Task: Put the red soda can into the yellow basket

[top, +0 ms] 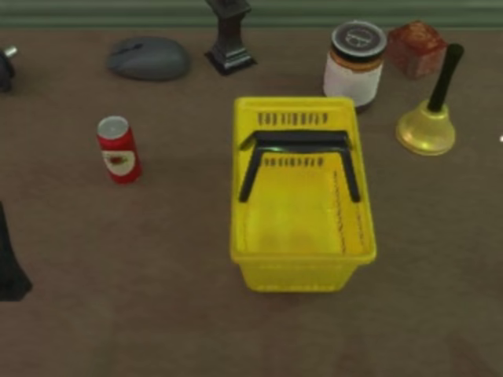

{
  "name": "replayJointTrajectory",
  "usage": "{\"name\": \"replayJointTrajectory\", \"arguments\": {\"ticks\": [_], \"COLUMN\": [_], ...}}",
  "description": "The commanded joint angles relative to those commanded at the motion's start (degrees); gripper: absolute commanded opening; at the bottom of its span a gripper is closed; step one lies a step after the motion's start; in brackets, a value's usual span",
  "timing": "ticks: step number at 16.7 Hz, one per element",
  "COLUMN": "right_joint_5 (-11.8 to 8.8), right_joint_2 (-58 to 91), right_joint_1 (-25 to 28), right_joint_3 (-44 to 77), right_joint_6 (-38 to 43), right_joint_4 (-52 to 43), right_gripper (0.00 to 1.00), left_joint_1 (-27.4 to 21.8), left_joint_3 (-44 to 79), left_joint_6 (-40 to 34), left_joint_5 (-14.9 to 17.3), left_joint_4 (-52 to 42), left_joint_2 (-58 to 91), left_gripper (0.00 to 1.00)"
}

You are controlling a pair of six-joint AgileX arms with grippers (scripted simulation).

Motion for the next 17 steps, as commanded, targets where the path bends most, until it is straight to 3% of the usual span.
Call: {"name": "replayJointTrajectory", "arguments": {"ticks": [4,8,12,17], "right_joint_5": [0.0,0.0,0.0,0.0], "right_joint_2": [0.0,0.0,0.0,0.0], "right_joint_1": [0.0,0.0,0.0,0.0], "right_joint_3": [0.0,0.0,0.0,0.0], "right_joint_6": [0.0,0.0,0.0,0.0], "right_joint_4": [0.0,0.0,0.0,0.0], "right_gripper": [1.0,1.0,1.0,1.0], "left_joint_1": [-0.5,-2.8,-5.7,-9.1], "left_joint_3": [1.7,12.1,29.5,52.8], "left_joint_6": [0.5,3.3,8.1,15.5], "left_joint_5": [0.3,1.6,2.8,3.7], "left_joint_4": [-0.7,-6.1,-17.5,-38.3], "left_joint_2": [0.9,7.7,23.3,54.0], "left_gripper": [1.0,1.0,1.0,1.0]}}
